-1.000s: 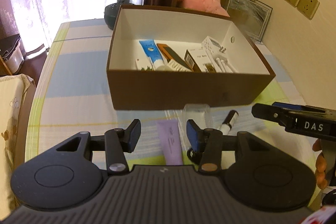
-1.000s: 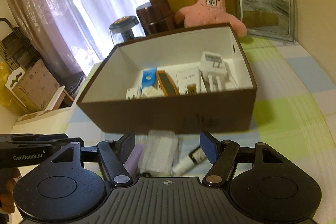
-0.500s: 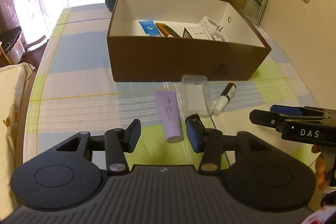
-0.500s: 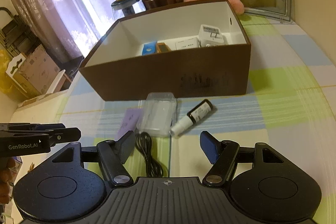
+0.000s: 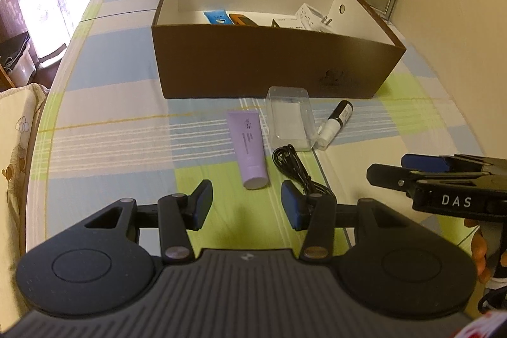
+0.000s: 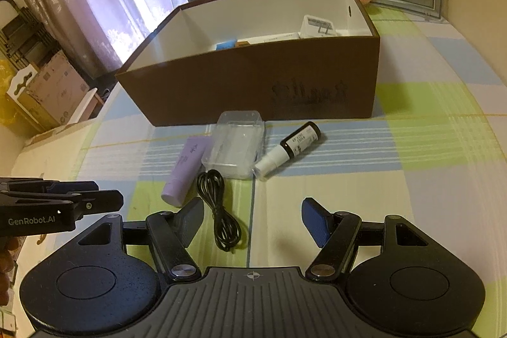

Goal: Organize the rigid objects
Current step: 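Grasp the lilac tube with the left gripper while the right grasps the white dropper bottle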

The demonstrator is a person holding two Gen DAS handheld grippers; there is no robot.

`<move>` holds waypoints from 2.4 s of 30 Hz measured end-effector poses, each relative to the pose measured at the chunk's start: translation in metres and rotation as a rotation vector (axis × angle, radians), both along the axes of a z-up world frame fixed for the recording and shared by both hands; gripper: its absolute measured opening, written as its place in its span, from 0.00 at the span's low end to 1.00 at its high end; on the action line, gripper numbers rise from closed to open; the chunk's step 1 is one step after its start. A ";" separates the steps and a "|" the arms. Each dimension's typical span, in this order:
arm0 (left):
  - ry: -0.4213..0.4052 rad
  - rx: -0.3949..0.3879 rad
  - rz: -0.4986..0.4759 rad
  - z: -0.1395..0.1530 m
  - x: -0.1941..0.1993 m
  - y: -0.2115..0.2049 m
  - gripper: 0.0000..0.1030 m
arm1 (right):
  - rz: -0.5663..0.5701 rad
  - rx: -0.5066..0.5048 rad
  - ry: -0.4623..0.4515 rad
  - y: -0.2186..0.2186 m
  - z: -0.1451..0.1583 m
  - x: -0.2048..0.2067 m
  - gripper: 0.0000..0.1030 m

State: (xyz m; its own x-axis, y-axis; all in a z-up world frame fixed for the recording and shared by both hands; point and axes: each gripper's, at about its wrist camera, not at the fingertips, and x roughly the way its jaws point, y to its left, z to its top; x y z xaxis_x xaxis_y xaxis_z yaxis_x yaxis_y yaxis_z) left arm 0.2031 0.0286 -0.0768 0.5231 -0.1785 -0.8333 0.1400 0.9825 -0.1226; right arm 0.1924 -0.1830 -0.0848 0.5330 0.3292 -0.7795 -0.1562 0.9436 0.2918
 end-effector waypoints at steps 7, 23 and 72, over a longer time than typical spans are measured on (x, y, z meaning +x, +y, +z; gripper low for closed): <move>0.018 0.011 -0.004 -0.009 0.003 -0.004 0.42 | -0.002 -0.004 0.015 -0.004 -0.006 0.003 0.64; 0.067 0.024 -0.015 -0.035 0.023 -0.014 0.42 | 0.099 -0.098 0.009 -0.004 -0.022 0.024 0.78; 0.082 0.130 -0.026 -0.076 0.070 -0.031 0.25 | 0.433 -0.285 -0.165 0.011 -0.076 0.085 0.83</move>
